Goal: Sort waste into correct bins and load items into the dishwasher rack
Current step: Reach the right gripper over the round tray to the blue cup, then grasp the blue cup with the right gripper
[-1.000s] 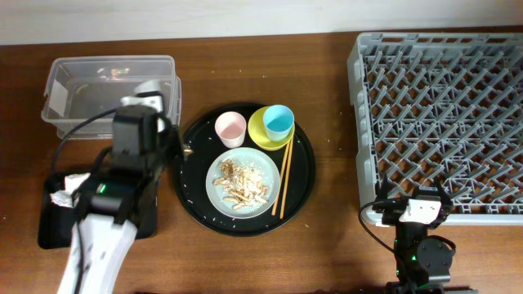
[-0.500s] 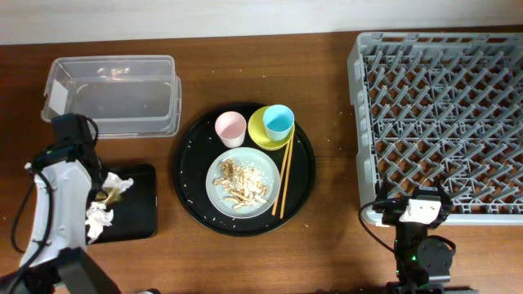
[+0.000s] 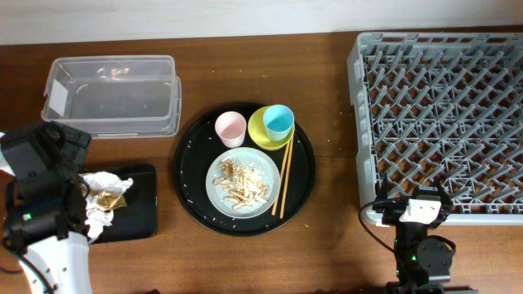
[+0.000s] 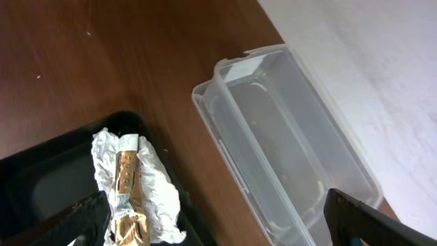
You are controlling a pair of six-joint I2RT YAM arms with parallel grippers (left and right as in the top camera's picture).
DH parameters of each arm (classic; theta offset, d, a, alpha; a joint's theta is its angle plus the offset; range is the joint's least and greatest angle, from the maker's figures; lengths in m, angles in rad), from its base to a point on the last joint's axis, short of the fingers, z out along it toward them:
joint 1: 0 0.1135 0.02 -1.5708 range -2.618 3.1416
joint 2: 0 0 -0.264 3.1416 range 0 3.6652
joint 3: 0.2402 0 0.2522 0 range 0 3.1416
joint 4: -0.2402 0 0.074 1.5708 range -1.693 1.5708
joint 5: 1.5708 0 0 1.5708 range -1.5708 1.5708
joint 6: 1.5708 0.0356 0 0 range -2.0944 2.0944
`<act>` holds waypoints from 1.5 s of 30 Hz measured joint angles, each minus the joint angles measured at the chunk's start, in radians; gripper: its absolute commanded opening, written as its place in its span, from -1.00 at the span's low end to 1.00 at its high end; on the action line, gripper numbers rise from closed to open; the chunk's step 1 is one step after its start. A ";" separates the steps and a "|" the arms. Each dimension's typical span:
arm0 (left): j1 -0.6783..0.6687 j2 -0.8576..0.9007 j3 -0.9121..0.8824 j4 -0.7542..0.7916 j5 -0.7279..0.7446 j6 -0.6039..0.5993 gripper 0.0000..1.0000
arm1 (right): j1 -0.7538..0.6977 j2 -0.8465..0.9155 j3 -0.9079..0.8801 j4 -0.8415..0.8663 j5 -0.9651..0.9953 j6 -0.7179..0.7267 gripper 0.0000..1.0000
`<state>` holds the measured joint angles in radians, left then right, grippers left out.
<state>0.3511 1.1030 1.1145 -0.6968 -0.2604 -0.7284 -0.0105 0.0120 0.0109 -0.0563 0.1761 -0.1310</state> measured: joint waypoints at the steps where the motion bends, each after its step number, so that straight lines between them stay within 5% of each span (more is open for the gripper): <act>1: 0.031 0.028 0.000 0.021 0.003 0.003 0.99 | 0.000 0.000 0.000 0.000 0.000 0.000 0.97; 5: 0.166 0.133 0.000 0.028 0.007 0.003 0.99 | 0.000 0.000 0.000 0.000 0.000 0.000 0.97; 15: 0.167 0.149 0.000 0.025 0.010 0.003 0.99 | 0.000 0.001 0.000 0.052 -0.024 0.009 0.97; 21: 0.167 0.149 0.000 0.024 0.011 0.003 0.99 | 0.004 0.002 0.000 0.301 -0.932 0.556 0.97; 25: 0.167 0.149 0.000 0.024 0.011 0.003 0.99 | 0.004 0.003 0.000 0.549 -0.801 0.931 0.97; 29: 0.167 0.150 -0.001 0.023 0.011 0.003 0.99 | 0.004 0.121 0.258 0.553 -0.590 1.015 0.97; 32: 0.168 0.158 -0.002 0.021 0.018 0.003 0.99 | 0.004 0.522 0.646 0.343 -0.691 0.916 0.96; 35: 0.168 0.161 -0.002 0.024 0.018 0.003 0.99 | 0.086 0.986 1.116 -0.164 -0.874 0.687 0.97; 39: 0.168 0.161 -0.002 0.021 0.018 0.003 0.99 | 0.459 1.404 1.573 -0.829 -0.465 0.464 0.96; 45: 0.168 0.161 -0.002 0.021 0.018 0.003 0.99 | 0.597 1.783 1.642 -0.995 -0.292 0.429 0.97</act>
<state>0.5194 1.2644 1.1122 -0.6754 -0.2424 -0.7254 0.5865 1.7947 1.6531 -1.0515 -0.1162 0.2977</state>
